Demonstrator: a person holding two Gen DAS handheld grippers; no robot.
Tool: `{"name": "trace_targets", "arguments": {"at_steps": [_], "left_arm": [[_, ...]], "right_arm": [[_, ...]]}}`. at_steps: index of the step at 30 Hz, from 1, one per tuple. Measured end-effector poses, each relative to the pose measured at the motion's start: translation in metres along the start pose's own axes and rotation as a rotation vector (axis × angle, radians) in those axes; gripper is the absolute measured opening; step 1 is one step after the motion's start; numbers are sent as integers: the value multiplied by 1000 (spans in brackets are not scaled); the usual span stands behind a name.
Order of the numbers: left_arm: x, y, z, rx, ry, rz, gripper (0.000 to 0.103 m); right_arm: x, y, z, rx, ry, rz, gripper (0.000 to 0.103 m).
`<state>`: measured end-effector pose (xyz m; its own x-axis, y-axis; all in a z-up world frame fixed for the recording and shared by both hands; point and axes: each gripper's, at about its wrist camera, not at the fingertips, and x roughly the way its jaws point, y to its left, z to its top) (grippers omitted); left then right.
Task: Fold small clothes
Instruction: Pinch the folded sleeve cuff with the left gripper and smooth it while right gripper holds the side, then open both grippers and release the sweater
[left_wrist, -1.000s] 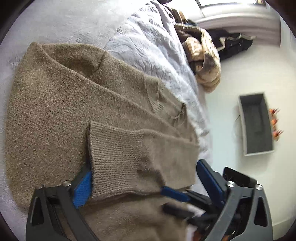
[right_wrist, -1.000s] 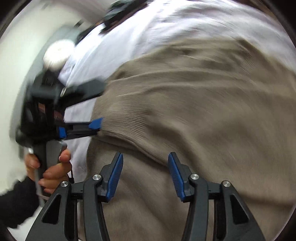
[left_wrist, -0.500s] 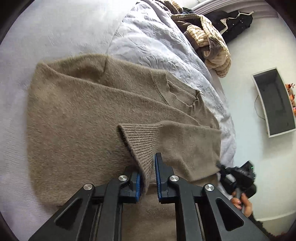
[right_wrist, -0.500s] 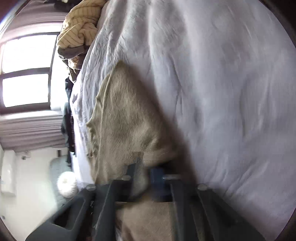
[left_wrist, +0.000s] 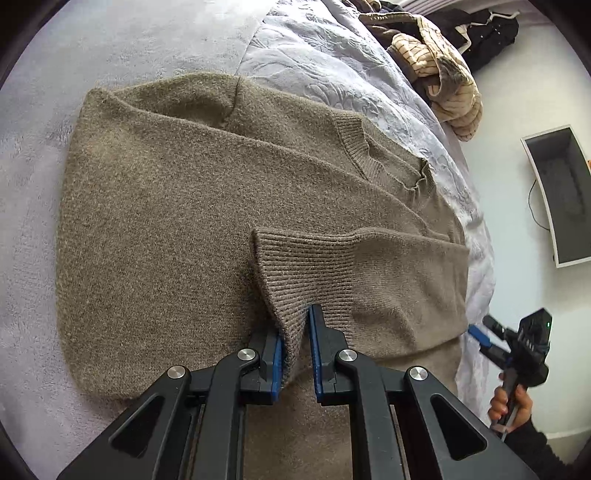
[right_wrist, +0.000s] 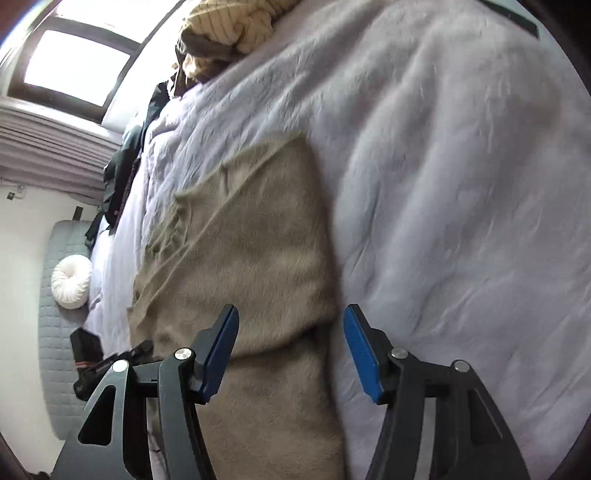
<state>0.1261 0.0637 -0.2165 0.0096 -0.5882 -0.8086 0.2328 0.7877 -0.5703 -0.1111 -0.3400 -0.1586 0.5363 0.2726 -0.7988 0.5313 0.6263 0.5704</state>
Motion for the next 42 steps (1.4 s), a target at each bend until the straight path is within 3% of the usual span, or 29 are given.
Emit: {"name": "trace_targets", "arguments": {"at_steps": [4,7,9,10,14,17,21,26,29,32,35,39,42], "left_arm": [[0,-1,0,0,-2,9,15],[-2,-4,2,10,-9,23,15],[-4,-8,4,30,-25,50,15],[-4,-10,5,43,-30,65,15],[2,-17,7,108,-33,138,15],[4,-22,3,146,-40,192,15],[-4,-23,1,153,-56,250,15],[-24,-15,1,120,-79,328,15],[-40,-14,1,108,-111,327,15],[-51,-21,-3,131,-126,297,15],[-42,-34,-5,172,-101,280,15],[-4,-39,-10,200,-25,359,15],[4,-39,-14,213,-36,392,15]], "right_arm": [[12,-28,27,56,-1,-18,64],[36,-28,41,72,45,8,62],[47,-23,45,60,73,10,23],[51,-16,48,36,90,30,8],[43,8,51,-116,36,-73,8],[56,-1,49,-136,72,-157,9],[50,-14,45,-74,52,-134,11],[32,-10,39,-76,29,-176,14],[14,-3,35,-77,-28,-212,15],[4,6,27,-82,-56,-188,15],[6,22,15,-147,-32,-161,15],[32,36,-2,-235,62,-198,15],[47,28,-7,-234,97,-237,14]]}}
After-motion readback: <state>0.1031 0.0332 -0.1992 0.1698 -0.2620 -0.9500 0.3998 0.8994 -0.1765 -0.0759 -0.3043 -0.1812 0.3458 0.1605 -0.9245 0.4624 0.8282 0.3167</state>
